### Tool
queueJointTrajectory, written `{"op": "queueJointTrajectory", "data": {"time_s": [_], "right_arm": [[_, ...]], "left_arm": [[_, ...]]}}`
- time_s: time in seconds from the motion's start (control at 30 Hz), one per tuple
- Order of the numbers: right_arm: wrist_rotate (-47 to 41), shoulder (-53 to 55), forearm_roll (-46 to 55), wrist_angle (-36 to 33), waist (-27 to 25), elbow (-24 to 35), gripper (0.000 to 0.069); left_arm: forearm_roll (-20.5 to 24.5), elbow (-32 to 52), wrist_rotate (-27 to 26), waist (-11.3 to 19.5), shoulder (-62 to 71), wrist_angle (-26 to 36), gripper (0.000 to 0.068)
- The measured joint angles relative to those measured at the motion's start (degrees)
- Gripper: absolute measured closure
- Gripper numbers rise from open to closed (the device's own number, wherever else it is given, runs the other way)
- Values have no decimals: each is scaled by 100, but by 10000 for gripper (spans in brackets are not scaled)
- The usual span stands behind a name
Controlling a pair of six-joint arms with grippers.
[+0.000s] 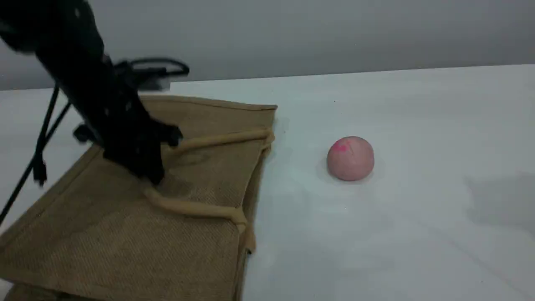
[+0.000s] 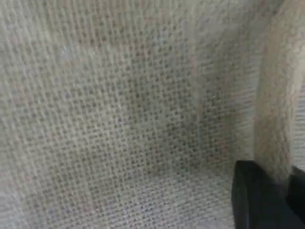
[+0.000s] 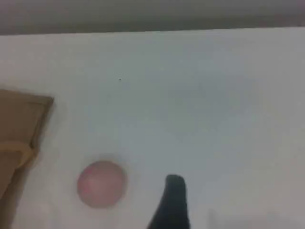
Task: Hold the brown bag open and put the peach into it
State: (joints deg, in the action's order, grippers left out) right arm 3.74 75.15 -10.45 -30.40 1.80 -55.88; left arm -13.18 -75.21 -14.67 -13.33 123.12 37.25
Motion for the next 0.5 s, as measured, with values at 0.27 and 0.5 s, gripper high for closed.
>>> {"op": "queueJointTrajectory", "data": {"time_s": [0.27,0.5], "right_arm": [[18,0,-22,-133,0,0,111],[157,0,-22,-273,0,0,111]], "left_arm": [[7,-1355,-622,0,-340,1903,589],[292,-2654,-616,0,-340,3258,589]]}}
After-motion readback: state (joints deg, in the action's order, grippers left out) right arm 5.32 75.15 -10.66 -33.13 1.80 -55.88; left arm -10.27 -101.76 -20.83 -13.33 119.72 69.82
